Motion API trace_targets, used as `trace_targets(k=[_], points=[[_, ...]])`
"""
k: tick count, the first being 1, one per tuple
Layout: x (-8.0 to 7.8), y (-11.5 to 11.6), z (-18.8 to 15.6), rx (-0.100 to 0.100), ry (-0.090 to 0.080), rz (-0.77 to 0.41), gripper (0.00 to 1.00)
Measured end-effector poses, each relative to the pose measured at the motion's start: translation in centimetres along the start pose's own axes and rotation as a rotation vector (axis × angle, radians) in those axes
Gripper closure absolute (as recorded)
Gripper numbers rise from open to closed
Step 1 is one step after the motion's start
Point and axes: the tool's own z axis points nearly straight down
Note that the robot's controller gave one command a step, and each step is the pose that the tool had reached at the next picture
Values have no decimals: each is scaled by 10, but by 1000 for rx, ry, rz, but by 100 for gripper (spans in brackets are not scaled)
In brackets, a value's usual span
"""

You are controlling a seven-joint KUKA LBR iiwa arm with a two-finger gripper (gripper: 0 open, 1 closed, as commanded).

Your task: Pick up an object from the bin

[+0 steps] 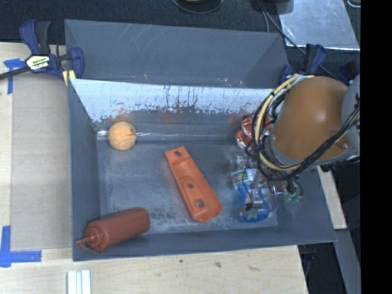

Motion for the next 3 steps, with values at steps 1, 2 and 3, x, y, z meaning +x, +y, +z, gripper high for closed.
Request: trace_targets(k=[1, 2, 3], points=[[-2, 0, -4, 0, -9, -1, 0], [-71, 57, 105, 0, -11, -95, 0], [-34, 57, 113, -1, -16, 34, 0]])
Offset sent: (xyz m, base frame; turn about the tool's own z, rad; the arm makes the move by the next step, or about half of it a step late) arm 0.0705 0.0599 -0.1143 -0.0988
